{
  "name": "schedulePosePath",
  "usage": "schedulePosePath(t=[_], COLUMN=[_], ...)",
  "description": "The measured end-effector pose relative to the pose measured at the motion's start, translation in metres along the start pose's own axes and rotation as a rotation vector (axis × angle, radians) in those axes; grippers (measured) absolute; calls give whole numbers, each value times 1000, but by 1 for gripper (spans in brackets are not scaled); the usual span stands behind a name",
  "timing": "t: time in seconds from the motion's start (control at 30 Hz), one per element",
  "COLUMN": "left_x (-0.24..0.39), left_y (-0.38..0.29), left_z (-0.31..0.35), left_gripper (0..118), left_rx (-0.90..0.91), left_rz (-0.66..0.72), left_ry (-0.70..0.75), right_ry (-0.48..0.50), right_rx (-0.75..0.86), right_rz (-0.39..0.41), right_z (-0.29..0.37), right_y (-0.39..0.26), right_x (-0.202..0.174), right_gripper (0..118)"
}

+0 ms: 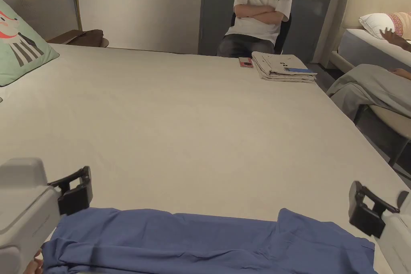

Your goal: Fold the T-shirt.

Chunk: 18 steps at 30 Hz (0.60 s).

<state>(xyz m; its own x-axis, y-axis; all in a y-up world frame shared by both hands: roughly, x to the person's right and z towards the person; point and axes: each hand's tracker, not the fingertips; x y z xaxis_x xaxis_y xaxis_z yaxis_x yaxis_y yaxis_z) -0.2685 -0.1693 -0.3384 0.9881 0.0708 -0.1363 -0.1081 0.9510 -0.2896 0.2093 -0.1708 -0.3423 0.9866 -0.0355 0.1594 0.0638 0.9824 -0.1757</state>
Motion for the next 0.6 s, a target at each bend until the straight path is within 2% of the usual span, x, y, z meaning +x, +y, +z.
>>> schedulePosePath(t=[0.03, 0.1, 0.27, 0.43, 0.47, 0.5, 0.53, 0.57, 0.6], left_x=[5, 6, -4, -65, -80, -93, -107, -121, -133], left_y=[4, 8, 14, 4, -1, -7, -14, -21, -29], left_z=[-1, -7, -15, -41, -47, -51, -58, -65, -70], left_gripper=[3, 0, 0, 3, 12, 34, 75, 103, 112], left_rx=[4, 10, -14, -169, -224, -263, -322, -393, -438], left_rz=[6, 17, 61, 269, 315, 367, 411, 458, 512], left_ry=[2, 7, -60, -187, -229, -264, -332, -405, -458], right_ry=[-1, -5, 41, 57, 58, 60, 60, 60, 62], right_rx=[-2, 5, -10, -23, -29, -35, -41, -47, -55], right_rz=[0, 5, 16, 20, 25, 32, 41, 45, 49], right_z=[-3, -10, -17, -16, -17, -17, -17, -18, -18], right_y=[2, 5, 6, 1, 0, -1, -3, -5, -6], right_x=[-7, -21, -40, -51, -53, -55, -58, -60, -61], right_gripper=[0, 0, 0, 0, 0, 0, 0, 0, 0])
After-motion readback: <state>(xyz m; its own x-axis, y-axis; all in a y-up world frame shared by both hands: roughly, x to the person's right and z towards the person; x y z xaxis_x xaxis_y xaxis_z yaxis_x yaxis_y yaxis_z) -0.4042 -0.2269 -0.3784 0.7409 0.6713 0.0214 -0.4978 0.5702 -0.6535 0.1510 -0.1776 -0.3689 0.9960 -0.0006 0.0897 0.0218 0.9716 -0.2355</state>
